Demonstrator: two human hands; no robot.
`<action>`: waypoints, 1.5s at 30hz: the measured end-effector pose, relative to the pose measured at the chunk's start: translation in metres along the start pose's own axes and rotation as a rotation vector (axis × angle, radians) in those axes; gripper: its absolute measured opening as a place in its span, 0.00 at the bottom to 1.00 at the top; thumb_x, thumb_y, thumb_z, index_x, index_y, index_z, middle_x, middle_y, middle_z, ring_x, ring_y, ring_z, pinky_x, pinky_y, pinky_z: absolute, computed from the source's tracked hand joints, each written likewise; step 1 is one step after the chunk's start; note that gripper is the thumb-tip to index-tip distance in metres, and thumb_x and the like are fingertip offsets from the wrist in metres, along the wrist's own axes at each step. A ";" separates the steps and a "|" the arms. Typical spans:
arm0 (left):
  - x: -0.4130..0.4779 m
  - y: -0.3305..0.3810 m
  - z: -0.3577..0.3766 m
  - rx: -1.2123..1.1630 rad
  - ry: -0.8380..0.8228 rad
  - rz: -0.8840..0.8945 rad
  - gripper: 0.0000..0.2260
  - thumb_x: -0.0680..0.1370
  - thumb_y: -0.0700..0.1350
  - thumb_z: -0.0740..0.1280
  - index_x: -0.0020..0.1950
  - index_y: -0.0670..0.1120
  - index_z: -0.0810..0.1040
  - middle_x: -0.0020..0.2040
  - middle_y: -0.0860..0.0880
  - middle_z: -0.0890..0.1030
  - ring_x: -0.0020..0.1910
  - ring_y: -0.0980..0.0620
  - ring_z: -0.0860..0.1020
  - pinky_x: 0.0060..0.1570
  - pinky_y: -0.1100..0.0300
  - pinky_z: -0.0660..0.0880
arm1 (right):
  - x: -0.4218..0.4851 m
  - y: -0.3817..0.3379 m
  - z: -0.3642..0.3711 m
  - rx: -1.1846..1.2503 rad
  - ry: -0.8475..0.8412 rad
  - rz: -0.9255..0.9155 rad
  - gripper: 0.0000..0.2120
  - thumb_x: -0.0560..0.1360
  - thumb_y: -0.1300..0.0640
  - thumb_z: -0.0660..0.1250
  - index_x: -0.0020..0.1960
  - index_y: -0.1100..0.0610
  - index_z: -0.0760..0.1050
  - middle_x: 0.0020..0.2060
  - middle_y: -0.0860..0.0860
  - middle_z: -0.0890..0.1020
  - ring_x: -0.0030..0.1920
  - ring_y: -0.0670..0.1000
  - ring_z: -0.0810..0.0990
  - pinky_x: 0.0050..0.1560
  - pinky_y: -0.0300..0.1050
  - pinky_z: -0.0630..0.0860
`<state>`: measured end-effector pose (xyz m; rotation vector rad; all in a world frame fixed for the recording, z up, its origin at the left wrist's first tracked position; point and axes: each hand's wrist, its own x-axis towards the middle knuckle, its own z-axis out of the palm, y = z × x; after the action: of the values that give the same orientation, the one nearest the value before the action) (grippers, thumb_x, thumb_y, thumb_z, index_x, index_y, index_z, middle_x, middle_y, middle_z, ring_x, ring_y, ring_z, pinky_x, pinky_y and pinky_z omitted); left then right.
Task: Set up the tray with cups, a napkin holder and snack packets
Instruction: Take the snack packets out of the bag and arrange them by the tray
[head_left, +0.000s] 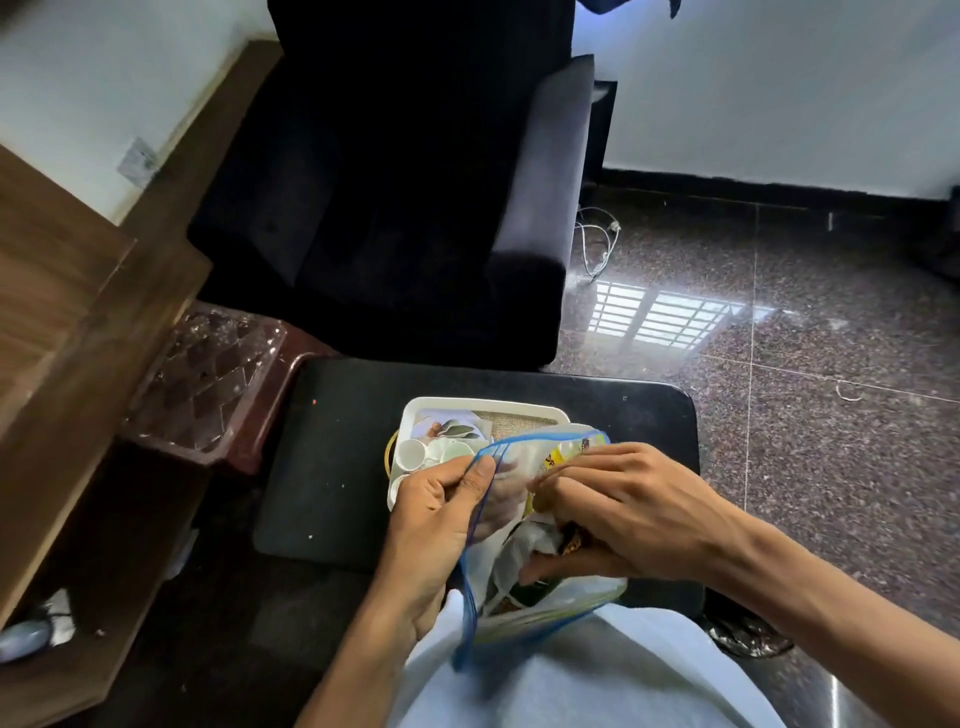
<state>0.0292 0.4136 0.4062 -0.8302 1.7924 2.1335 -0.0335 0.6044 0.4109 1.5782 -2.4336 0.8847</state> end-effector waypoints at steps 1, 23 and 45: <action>0.001 -0.001 0.001 0.017 0.000 -0.010 0.15 0.73 0.54 0.70 0.52 0.45 0.88 0.50 0.40 0.89 0.54 0.40 0.87 0.56 0.50 0.84 | -0.004 0.000 -0.003 0.045 0.049 0.008 0.23 0.77 0.42 0.69 0.39 0.63 0.79 0.35 0.55 0.83 0.37 0.57 0.85 0.36 0.50 0.80; -0.028 -0.036 -0.007 -0.047 0.352 -0.058 0.13 0.76 0.48 0.67 0.49 0.43 0.88 0.49 0.37 0.88 0.50 0.41 0.88 0.46 0.59 0.85 | -0.177 0.144 0.192 0.948 0.620 2.051 0.21 0.74 0.52 0.74 0.61 0.63 0.75 0.59 0.62 0.81 0.58 0.59 0.82 0.58 0.61 0.80; -0.030 -0.062 -0.029 -0.021 0.387 -0.076 0.13 0.77 0.47 0.65 0.48 0.44 0.88 0.48 0.38 0.88 0.48 0.42 0.88 0.44 0.58 0.85 | -0.227 0.136 0.244 1.168 0.789 2.233 0.24 0.79 0.64 0.68 0.73 0.64 0.66 0.66 0.63 0.77 0.66 0.60 0.77 0.62 0.51 0.77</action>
<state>0.0940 0.4047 0.3688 -1.3712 1.8736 2.0517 0.0046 0.6985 0.0653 -2.1566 -1.7714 2.2366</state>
